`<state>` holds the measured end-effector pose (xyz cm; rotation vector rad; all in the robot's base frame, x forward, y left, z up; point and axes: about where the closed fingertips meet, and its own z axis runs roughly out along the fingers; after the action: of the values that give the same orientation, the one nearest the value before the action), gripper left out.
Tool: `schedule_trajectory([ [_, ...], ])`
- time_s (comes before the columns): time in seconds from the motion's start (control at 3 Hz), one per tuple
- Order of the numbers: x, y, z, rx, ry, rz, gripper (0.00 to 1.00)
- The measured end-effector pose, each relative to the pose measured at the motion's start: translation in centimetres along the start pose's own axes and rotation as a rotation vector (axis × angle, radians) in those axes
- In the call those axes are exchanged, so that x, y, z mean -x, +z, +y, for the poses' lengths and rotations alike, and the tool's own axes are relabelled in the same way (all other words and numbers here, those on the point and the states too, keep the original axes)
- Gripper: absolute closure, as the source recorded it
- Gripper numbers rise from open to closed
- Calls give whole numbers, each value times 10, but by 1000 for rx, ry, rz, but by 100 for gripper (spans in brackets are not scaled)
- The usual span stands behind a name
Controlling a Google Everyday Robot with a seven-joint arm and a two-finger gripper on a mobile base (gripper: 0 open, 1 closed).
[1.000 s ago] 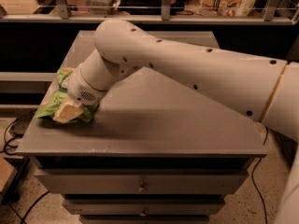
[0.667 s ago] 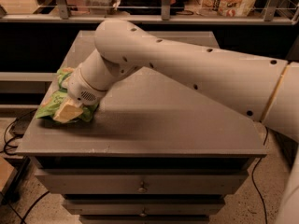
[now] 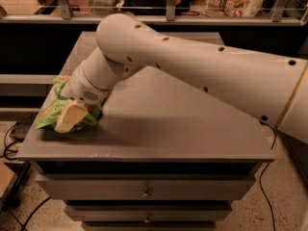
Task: Pick green rice chip bag
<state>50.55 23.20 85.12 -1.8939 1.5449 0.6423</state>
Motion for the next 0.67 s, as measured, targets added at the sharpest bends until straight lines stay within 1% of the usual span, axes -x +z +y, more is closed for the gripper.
schedule_trajectory([
  [0.33,2,-5,-3,-20,-4,6,11],
  [0.67,6,-11,-5,-41,-19,20,34],
])
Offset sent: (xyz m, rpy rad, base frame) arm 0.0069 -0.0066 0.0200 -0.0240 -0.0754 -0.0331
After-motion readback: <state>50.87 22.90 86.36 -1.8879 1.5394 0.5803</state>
